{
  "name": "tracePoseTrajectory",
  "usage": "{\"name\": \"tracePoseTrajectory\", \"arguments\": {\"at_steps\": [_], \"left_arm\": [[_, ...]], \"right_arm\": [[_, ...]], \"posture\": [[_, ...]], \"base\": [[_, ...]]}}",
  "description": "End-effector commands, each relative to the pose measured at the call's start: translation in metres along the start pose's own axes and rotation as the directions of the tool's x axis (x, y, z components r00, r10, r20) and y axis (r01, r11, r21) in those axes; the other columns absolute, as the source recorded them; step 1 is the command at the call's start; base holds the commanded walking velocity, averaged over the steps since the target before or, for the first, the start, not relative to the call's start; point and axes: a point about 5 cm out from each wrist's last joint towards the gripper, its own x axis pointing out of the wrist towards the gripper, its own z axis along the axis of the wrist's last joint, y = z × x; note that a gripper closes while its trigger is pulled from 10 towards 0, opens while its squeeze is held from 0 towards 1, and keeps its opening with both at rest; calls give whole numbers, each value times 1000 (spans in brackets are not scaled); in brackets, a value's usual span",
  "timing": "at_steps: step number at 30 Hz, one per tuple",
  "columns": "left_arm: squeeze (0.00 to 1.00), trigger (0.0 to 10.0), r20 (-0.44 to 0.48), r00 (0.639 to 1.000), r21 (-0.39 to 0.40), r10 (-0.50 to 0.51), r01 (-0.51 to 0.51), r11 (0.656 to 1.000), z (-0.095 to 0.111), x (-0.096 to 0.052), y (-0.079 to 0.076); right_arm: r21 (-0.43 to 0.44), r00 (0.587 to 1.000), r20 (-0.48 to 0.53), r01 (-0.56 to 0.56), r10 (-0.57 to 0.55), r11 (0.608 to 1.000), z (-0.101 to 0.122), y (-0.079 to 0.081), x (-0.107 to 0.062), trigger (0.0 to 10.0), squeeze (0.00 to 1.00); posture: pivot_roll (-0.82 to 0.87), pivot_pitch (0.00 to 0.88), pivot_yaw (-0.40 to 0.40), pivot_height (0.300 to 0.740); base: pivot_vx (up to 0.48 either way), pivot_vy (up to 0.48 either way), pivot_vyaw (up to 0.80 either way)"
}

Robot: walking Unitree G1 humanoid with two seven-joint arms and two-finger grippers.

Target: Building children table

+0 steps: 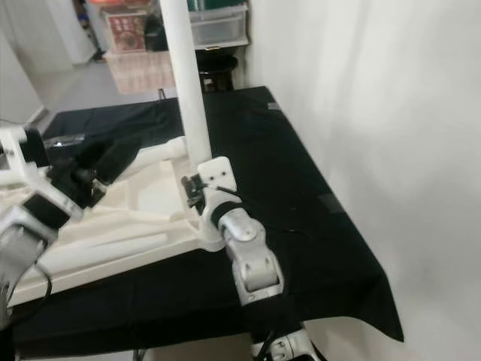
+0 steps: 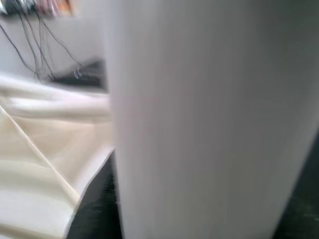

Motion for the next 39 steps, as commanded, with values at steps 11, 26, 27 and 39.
{"name": "tracePoseTrajectory", "arguments": {"at_steps": [11, 26, 27, 39], "left_arm": [[0, 10000, -175, 983, 20, 58, -55, 998, -56, -30, -15], [0, 10000, -324, 946, 36, -16, 29, 999, -125, -31, -49], [0, 10000, -318, 948, 53, -7, 25, 998, -126, -29, -47], [0, 10000, -274, 961, 146, 43, -2, 989, -130, -25, -39]], "right_arm": [[20, 773, 199, -618, 603, 786, 32, -9, 10, 10000, 0], [-49, 639, 0, -768, 769, 638, 26, -25, 33, 0, 0], [-40, 662, -11, -750, 750, 661, 23, -28, 35, 0, 0], [45, 864, -93, -493, 495, 869, -23, -67, 24, 0, 0]], "posture": [[0, 27, 31, 740], [44, 0, -14, 740], [47, 0, -18, 740], [5, 0, -7, 740]], "base": [[0, 0, 0], [0, 0, 0], [0, 0, 0], [0, 0, 0]]}}
